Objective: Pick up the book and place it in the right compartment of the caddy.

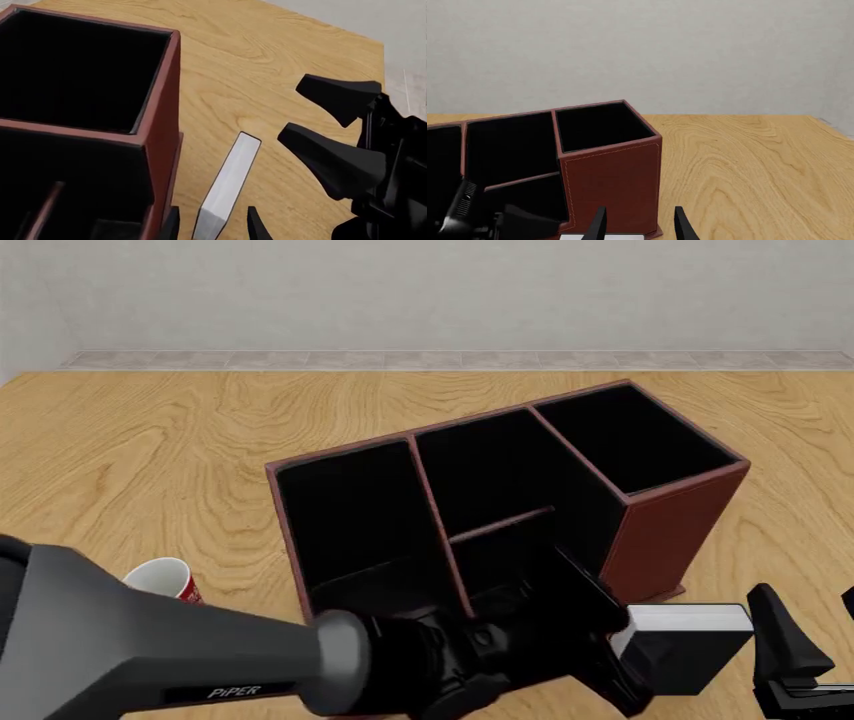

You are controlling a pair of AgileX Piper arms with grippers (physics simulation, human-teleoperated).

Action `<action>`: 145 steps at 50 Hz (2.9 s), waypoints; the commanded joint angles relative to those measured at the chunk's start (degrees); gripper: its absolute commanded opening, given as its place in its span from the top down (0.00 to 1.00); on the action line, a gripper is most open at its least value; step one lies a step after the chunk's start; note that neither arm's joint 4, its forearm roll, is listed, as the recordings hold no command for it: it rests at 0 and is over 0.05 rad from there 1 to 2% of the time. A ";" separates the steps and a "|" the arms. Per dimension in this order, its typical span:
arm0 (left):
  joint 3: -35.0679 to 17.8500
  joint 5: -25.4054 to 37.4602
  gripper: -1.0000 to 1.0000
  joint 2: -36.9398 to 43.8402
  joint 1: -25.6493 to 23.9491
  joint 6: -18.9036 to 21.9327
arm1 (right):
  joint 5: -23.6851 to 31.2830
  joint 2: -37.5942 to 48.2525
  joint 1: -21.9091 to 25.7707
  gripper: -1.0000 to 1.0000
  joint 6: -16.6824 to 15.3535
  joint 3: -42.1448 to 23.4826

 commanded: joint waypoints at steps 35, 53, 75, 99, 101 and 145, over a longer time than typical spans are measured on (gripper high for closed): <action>-3.03 -3.51 1.00 7.46 -0.05 -2.94 | 0.00 0.00 -0.01 0.00 0.00 0.00; -2.56 -2.90 1.00 6.25 -0.55 -2.38 | 0.00 0.00 0.00 0.00 0.00 0.00; 1.20 -2.64 1.00 -0.76 -0.98 0.20 | -0.01 -0.01 -0.01 0.00 0.00 0.00; 5.90 -3.61 1.00 -6.75 -0.27 1.82 | 0.00 0.00 0.01 0.00 0.01 0.00; 6.18 -3.48 1.00 -7.16 -0.13 2.26 | 0.00 0.00 -0.01 0.00 -0.01 0.00; 11.99 -3.13 1.00 -14.81 0.24 1.92 | 0.01 0.01 0.01 0.00 0.02 0.00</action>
